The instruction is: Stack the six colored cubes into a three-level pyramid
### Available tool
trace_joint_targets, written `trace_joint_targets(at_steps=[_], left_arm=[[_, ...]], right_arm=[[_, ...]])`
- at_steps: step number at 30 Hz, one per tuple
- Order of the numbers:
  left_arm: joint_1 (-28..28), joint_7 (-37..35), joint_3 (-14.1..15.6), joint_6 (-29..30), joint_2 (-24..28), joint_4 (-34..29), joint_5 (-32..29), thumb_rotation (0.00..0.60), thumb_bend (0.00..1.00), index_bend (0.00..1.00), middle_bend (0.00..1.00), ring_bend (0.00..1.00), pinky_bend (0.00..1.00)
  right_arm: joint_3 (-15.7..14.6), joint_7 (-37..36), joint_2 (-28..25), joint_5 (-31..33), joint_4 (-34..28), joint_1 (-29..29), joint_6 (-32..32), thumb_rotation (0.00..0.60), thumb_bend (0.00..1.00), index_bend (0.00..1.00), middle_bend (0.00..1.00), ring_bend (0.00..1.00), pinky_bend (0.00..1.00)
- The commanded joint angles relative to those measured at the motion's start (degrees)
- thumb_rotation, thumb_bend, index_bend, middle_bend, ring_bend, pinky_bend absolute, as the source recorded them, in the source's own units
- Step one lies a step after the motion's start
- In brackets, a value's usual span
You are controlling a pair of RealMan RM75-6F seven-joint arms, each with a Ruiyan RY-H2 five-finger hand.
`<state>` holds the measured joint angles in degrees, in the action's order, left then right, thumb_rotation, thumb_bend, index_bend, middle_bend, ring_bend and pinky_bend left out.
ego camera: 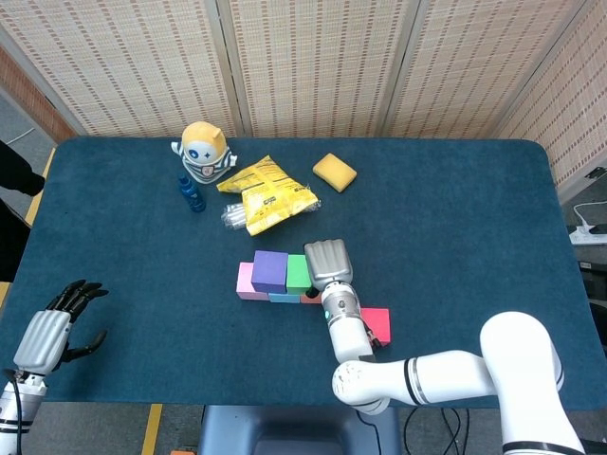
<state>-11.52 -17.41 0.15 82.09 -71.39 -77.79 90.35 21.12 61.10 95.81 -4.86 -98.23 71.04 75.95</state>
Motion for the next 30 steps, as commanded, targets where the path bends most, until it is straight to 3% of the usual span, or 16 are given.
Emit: trace_joint_targets(at_steps=[1, 23, 28, 30], left_arm=[[-0.01, -0.05, 0.03, -0.09, -0.03, 0.08, -0.01, 0.600, 0.33, 0.23, 0.16, 0.09, 0.25], [-0.30, 0.35, -0.18, -0.55, -0.17, -0.03, -0.06, 0.600, 0.33, 0.22, 0.15, 0.08, 0.25], [-0.55, 1.08, -0.40, -0.67, 0.09, -0.63, -0.06, 0.600, 0.33, 0.22, 0.15, 0.07, 0.25], [-0.71, 1.52, -0.48, -0.79, 0.21, -0.98, -0.03, 0.600, 0.33, 0.22, 0.15, 0.07, 0.25]], right_arm=[[-0.05, 0.23, 0.07, 0.00, 0.00, -0.05, 0.06, 0.600, 0.22, 0.50, 0.50, 0.45, 0.46], [0.45, 1.32, -1.06, 0.82, -1.62, -0.72, -0.69, 0.600, 0.22, 0.16, 0.40, 0.35, 0.40], [0.70, 0.68, -2.81, 0.76, -3.59, -1.53, -1.39, 0.600, 0.22, 0.01, 0.31, 0.28, 0.37], [0.96, -0.28, -4.32, 0.49, -5.25, -2.34, -1.79, 0.600, 0.22, 0.00, 0.26, 0.24, 0.36]])
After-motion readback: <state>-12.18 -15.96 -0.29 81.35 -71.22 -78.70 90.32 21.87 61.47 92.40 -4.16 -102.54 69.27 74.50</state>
